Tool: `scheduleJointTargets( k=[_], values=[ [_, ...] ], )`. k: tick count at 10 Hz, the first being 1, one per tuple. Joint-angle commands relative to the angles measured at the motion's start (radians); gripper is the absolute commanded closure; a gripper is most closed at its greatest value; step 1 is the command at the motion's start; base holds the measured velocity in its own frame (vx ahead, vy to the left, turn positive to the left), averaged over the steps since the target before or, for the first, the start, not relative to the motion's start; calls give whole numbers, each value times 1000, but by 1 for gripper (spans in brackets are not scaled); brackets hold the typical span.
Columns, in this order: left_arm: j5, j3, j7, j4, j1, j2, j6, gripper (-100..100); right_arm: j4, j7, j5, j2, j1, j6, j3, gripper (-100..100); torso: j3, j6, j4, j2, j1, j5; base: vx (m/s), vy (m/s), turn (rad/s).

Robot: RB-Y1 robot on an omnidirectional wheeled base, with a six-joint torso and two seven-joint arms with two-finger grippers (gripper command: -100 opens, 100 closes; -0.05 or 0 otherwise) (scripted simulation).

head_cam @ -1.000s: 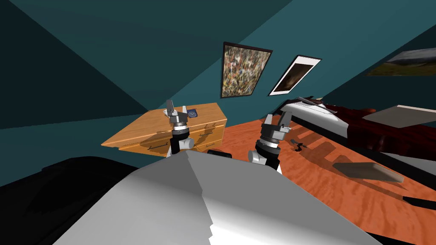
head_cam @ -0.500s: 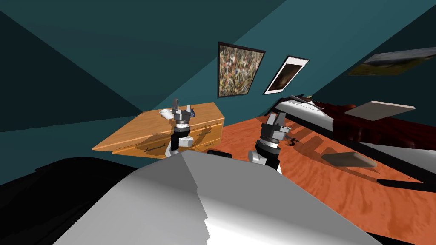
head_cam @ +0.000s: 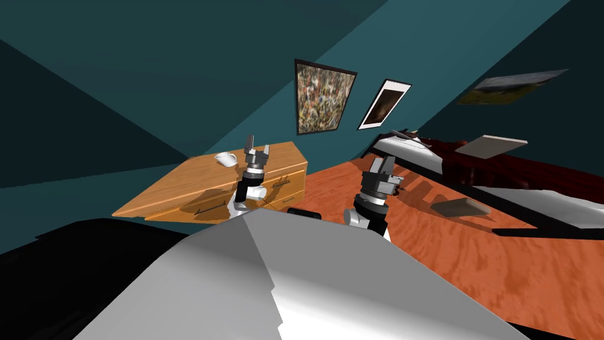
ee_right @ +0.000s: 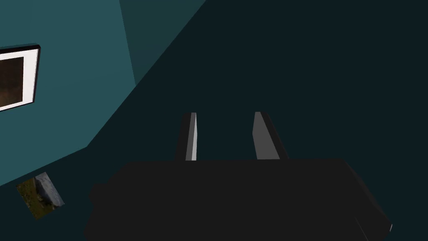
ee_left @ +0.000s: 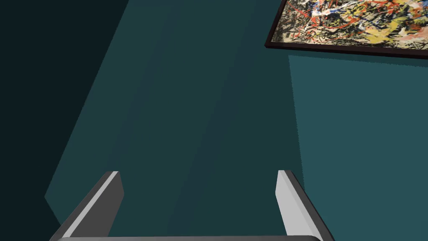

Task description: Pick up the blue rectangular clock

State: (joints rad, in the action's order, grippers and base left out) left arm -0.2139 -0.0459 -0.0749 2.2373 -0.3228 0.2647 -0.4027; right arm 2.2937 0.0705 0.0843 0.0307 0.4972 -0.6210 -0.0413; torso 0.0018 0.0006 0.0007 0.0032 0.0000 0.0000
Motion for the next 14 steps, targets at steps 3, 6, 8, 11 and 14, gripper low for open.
scheduleJointTargets(
  k=[3,6,8,11,14],
  values=[
    [-42,16,-37,-17,32,97,54,-100,0,0,0,0,0,0,0,0,0,0,0,0,0,0,-47,1,-102],
    [-108,32,-92,-58,88,185,129,-100,0,0,0,0,0,0,0,0,0,-1,0,-1,1,0,-41,2,-140],
    [-145,41,-122,-81,117,236,173,-100,0,0,0,0,0,0,0,0,0,-1,0,-1,1,0,-41,7,-123],
    [-185,50,-153,-106,147,313,219,-100,0,0,0,0,0,0,0,0,0,0,0,0,1,0,-46,10,-134],
    [-270,67,-219,-160,208,406,306,-100,0,0,0,0,0,0,0,0,0,-1,0,-1,2,0,-45,12,-162]
  ],
)
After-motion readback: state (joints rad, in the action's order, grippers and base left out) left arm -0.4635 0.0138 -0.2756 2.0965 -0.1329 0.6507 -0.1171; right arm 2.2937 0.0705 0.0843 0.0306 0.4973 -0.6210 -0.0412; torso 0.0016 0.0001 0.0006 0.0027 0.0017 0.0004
